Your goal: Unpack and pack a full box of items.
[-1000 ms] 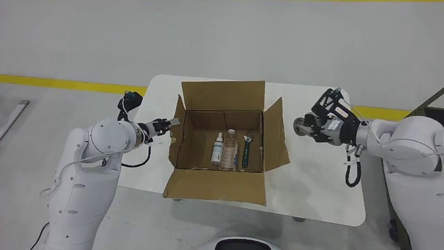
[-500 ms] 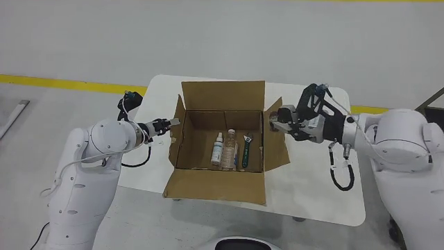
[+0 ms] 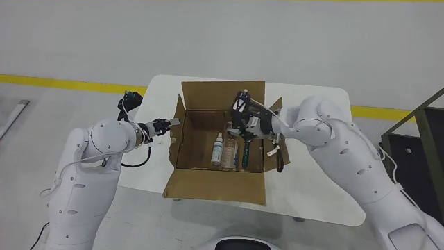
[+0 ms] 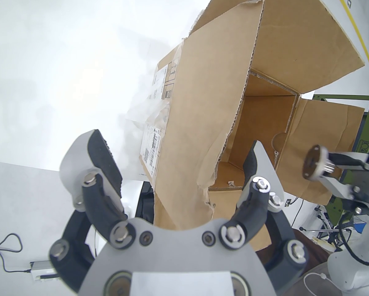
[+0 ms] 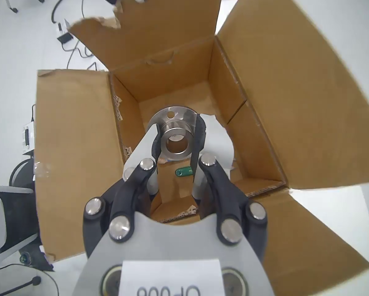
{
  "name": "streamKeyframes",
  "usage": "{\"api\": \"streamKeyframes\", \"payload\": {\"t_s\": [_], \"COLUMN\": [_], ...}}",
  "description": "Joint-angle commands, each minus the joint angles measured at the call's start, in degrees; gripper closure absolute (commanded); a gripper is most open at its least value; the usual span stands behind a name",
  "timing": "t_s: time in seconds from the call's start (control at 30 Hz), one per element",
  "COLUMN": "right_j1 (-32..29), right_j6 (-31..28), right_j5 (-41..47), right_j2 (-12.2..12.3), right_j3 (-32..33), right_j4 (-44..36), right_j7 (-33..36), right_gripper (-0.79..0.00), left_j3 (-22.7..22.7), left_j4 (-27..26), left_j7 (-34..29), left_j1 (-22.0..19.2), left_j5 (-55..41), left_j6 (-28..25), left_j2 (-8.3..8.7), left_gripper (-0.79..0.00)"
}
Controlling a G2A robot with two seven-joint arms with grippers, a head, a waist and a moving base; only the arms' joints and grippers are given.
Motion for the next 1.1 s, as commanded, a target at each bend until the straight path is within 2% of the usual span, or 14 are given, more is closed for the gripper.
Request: {"api": "streamKeyframes", "payload": {"t_s": [0.0,0.27,0.57,0.6,0.63,0.7,0.77,0.8,0.97,1.07], "right_j1": [2.37,8.8,11.5,11.55,11.63,11.84,12.09,12.18,12.94,13.79], "right_j6": [0.99,6.23,6.9,6.54,6.25,5.84,5.61,5.43,4.28,2.44], "right_j5": [-1.45,-6.15,-5.61,-5.43,-5.45,-5.3,-5.15,-4.94,-4.33,-2.71], "right_j2": [-1.52,-8.18,-12.93,-13.25,-13.56,-14.12,-14.57,-14.74,-15.18,-14.64], "right_j3": [-4.82,-18.79,-23.98,-24.13,-24.3,-24.48,-24.46,-24.35,-23.28,-20.79], "right_j4": [4.03,16.66,25.51,26.3,27.07,28.36,29.55,30.1,32.44,32.27], "right_j7": [0.52,5.26,8.88,8.45,8.09,7.56,7.06,6.74,5.04,2.05], "right_gripper": [0.0,0.0,0.0,-0.028,-0.265,-0.471,-0.57,-0.606,-0.693,-0.671], "left_j3": [0.0,0.0,0.0,0.0,0.0,0.0,0.0,0.0,0.0,0.0], "left_j4": [0.0,0.0,0.0,0.0,0.0,0.0,0.0,0.0,0.0,0.0], "left_j7": [0.0,0.0,0.0,0.0,0.0,0.0,0.0,0.0,0.0,0.0], "left_j1": [0.0,0.0,0.0,0.0,0.0,0.0,0.0,0.0,0.0,0.0], "left_j5": [0.0,0.0,0.0,0.0,0.0,0.0,0.0,0.0,0.0,0.0], "left_j6": [0.0,0.0,0.0,0.0,0.0,0.0,0.0,0.0,0.0,0.0], "left_j2": [0.0,0.0,0.0,0.0,0.0,0.0,0.0,0.0,0.0,0.0], "left_gripper": [-0.785,-0.785,-0.785,-0.785,-0.785,-0.785,-0.785,-0.785,-0.785,-0.785]}}
